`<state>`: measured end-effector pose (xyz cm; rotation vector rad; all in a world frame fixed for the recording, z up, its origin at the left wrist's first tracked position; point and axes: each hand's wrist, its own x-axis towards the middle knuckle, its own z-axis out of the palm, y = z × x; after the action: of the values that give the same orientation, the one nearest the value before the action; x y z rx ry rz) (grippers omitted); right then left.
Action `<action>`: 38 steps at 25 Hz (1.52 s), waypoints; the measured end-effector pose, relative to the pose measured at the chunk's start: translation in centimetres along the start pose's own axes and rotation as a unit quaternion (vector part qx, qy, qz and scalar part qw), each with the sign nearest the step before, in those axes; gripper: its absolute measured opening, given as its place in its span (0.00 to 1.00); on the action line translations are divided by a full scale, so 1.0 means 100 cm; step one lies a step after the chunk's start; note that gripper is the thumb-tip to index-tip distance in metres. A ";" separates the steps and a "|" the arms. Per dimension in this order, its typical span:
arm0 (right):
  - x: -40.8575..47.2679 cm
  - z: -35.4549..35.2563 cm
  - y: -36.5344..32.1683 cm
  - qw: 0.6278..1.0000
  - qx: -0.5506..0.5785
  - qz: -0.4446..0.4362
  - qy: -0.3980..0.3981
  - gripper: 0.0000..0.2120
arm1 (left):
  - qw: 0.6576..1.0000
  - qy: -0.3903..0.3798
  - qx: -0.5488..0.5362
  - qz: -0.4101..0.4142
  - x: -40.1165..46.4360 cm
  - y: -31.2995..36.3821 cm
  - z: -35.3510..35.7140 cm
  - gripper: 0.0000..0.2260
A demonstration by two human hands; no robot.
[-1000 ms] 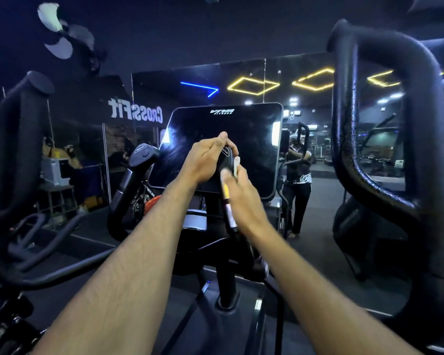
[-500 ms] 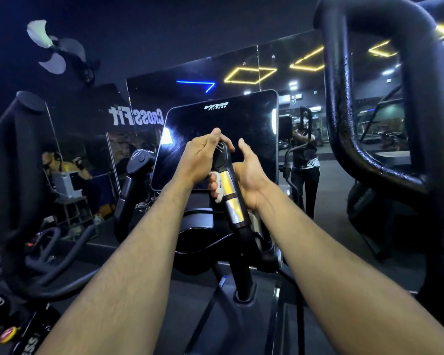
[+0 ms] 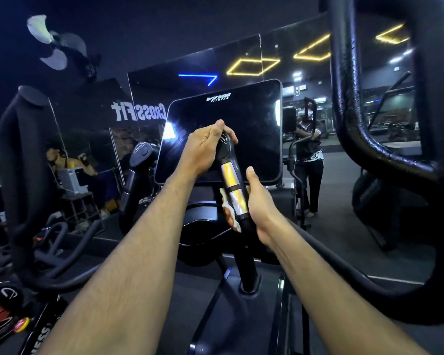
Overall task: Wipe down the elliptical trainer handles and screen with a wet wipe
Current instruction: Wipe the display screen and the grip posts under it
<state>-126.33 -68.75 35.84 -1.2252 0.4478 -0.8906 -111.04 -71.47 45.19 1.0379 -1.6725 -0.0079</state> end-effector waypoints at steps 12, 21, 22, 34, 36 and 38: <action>-0.005 0.006 -0.001 0.811 -0.504 -0.293 0.056 0.37 | 1.000 0.017 -0.005 -0.007 -0.002 0.001 0.002 0.22; -0.056 -0.026 0.069 0.680 -0.572 -0.447 0.100 0.33 | 0.998 0.040 0.036 -0.031 -0.013 0.010 0.004 0.21; -0.061 -0.029 0.077 0.704 -0.539 -0.451 0.103 0.30 | 0.998 0.044 0.041 -0.036 -0.015 0.013 0.004 0.21; -0.044 -0.004 0.076 0.819 -0.326 -0.421 0.215 0.19 | 0.952 0.167 0.231 -0.115 -0.027 0.039 0.037 0.07; -0.054 -0.010 0.112 0.787 -0.390 -0.438 0.192 0.27 | 0.952 0.170 0.230 -0.105 -0.028 0.039 0.038 0.07; -0.061 -0.029 0.138 0.775 -0.404 -0.445 0.194 0.33 | 0.953 0.177 0.225 -0.099 -0.029 0.039 0.038 0.07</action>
<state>-127.33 -64.78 21.00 -2.1310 0.6168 -1.9136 -116.42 -69.10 43.42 1.4502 -1.2612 0.4217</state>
